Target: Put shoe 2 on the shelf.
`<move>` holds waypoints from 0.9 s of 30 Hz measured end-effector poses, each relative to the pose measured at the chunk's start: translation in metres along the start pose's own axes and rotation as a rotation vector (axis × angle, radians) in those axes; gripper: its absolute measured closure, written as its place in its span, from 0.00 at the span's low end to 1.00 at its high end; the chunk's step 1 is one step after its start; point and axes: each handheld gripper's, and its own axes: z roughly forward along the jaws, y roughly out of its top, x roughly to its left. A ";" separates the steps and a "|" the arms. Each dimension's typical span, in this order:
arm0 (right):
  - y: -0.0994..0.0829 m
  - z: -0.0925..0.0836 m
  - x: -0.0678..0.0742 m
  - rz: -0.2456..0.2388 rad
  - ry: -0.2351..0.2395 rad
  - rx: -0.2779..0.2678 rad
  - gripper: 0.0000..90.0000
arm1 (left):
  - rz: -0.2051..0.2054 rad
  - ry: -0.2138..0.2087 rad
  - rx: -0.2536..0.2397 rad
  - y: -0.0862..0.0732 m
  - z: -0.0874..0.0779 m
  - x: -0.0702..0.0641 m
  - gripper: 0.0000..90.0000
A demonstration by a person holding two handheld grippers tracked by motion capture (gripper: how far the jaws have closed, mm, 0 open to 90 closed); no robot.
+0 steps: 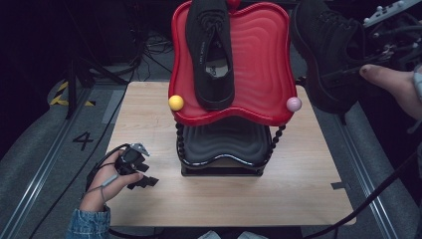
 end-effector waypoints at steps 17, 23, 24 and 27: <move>0.046 0.028 0.033 -0.075 0.002 0.017 0.98 | 0.005 0.004 0.004 -0.002 -0.001 -0.001 0.38; 0.053 0.035 0.039 -0.089 0.002 0.017 0.98 | 0.003 0.004 0.009 -0.003 -0.001 0.000 0.38; 0.057 0.039 0.042 -0.098 0.000 0.016 0.98 | 0.003 0.004 0.009 -0.003 -0.001 0.000 0.38; 0.061 0.042 0.044 -0.101 0.003 0.015 0.98 | 0.003 0.003 0.011 -0.003 -0.001 -0.001 0.38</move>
